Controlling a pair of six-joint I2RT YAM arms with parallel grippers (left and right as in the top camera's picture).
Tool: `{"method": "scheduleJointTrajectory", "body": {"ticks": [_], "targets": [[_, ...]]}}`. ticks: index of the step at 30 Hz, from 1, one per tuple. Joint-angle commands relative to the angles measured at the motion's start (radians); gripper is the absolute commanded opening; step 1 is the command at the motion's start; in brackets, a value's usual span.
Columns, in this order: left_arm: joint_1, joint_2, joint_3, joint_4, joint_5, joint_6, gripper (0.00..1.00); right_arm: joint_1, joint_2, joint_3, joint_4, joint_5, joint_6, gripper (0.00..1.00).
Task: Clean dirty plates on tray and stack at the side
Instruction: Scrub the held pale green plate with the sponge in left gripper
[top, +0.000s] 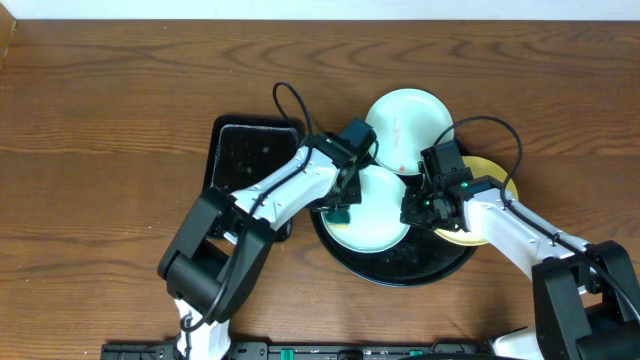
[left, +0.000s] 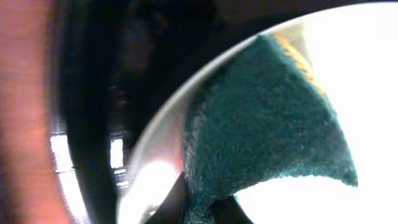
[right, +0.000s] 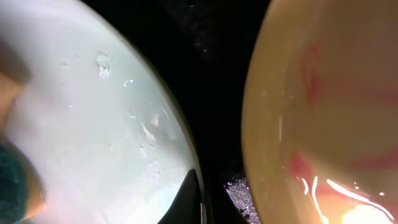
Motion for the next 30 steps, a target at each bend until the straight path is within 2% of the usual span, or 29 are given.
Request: {"method": "scheduleJointTrajectory", "body": {"ticks": [1, 4, 13, 18, 21, 27, 30], "targets": [[-0.008, 0.059, -0.040, 0.121, 0.286, 0.013, 0.07, -0.010, 0.021, -0.014, -0.018, 0.119, 0.012, 0.01], [-0.043, 0.059, -0.040, 0.177, 0.349, 0.013, 0.07, -0.010, 0.021, -0.014, -0.018, 0.119, 0.012, 0.01], [-0.090, 0.067, -0.043, 0.214, 0.348, 0.014, 0.08, -0.010, 0.021, -0.014, -0.028, 0.119, 0.012, 0.01], [-0.090, 0.067, -0.043, 0.183, 0.303, 0.068, 0.08, -0.010, 0.021, -0.014, -0.029, 0.119, 0.012, 0.01], [-0.090, 0.067, -0.043, 0.079, 0.130, 0.074, 0.08, -0.010, 0.021, -0.014, -0.032, 0.119, 0.012, 0.01], [-0.089, 0.067, -0.041, -0.116, -0.315, 0.069, 0.08, -0.010, 0.021, -0.014, -0.036, 0.119, 0.011, 0.01], [-0.089, 0.066, -0.020, -0.170, -0.459, 0.066, 0.08, -0.010, 0.021, -0.014, -0.036, 0.119, 0.011, 0.01]]}}
